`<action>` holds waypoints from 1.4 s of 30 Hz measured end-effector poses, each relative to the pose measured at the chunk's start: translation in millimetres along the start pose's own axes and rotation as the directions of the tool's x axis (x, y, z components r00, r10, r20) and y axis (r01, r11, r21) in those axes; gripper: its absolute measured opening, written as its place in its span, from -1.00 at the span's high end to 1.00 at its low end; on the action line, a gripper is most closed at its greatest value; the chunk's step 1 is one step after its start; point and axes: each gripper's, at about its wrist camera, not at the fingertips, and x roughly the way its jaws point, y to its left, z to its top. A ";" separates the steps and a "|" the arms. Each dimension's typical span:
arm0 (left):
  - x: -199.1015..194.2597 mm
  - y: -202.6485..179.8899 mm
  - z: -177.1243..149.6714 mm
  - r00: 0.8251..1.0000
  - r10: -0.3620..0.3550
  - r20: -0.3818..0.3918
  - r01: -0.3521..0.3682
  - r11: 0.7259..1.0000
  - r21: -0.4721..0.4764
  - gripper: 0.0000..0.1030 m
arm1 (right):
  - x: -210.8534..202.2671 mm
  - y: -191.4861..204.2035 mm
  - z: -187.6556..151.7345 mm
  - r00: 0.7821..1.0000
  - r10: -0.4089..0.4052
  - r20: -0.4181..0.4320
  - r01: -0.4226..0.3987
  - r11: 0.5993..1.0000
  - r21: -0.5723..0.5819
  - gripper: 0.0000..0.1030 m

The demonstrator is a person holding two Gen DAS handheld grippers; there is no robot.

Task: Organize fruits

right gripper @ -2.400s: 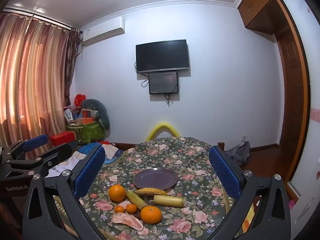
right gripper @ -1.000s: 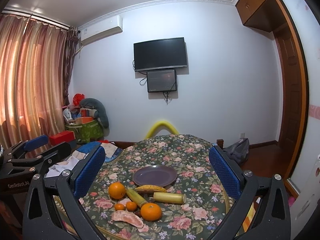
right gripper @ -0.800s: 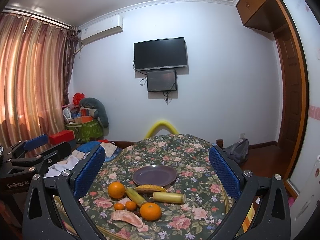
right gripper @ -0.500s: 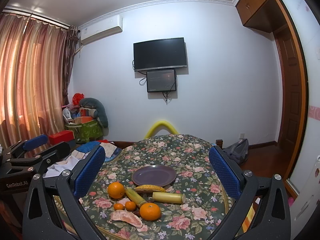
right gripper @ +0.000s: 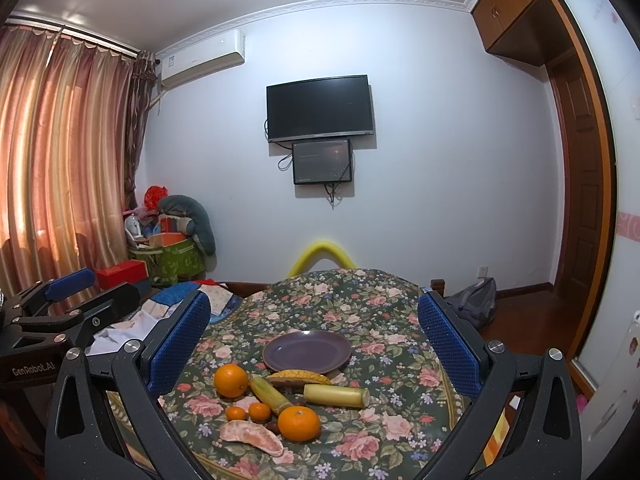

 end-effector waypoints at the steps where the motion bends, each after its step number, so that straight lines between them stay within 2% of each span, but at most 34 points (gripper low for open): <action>1: 0.0 -0.2 -0.1 1.000 0.001 0.000 -0.001 1.000 0.001 -1.00 | -0.1 0.1 0.0 1.000 0.000 0.000 0.000 1.000 0.000 -1.00; 13: 2.7 1.3 1.2 1.000 -0.008 -0.007 0.008 1.000 -0.005 -1.00 | 0.6 0.3 -1.7 1.000 -0.005 -0.002 0.005 1.000 -0.005 -1.00; 21: 15.7 5.7 -6.2 1.000 0.002 -0.027 -0.002 1.000 -0.008 -1.00 | 14.5 -3.3 -7.5 0.999 -0.012 -0.041 0.012 1.000 -0.006 -1.00; 22: 18.9 7.1 -7.5 0.999 0.001 -0.035 -0.002 1.000 -0.013 -0.98 | 18.5 -3.8 -9.6 0.999 -0.022 -0.048 0.021 1.000 -0.013 -1.00; 25: 32.5 12.9 -12.7 0.997 0.005 -0.073 -0.007 1.000 -0.027 -0.72 | 25.7 -4.7 -15.3 0.997 -0.032 -0.066 0.031 0.999 -0.020 -1.00; 28: 46.0 19.4 -20.0 0.994 0.010 -0.111 -0.014 0.999 -0.033 -0.62 | 36.4 -7.5 -22.2 0.995 -0.037 -0.097 0.034 0.999 -0.027 -0.97; 30: 56.2 22.6 -25.2 0.990 0.016 -0.140 -0.020 0.999 -0.030 -0.52 | 46.1 -9.3 -28.1 0.991 -0.035 -0.125 0.032 0.999 -0.027 -0.83; 33: 70.6 25.9 -33.7 0.984 0.018 -0.177 -0.024 0.999 -0.029 -0.45 | 65.2 -11.8 -38.5 0.982 -0.018 -0.190 0.015 1.000 -0.020 -0.64; 39: 99.3 25.3 -56.3 0.966 0.026 -0.258 -0.027 1.000 -0.001 -0.41 | 96.5 -13.0 -62.4 0.956 0.003 -0.295 -0.008 1.000 -0.016 -0.57; 42: 111.7 26.7 -70.5 0.953 0.025 -0.302 -0.027 1.000 0.000 -0.41 | 110.8 -12.7 -78.8 0.935 0.017 -0.354 -0.025 1.000 -0.017 -0.57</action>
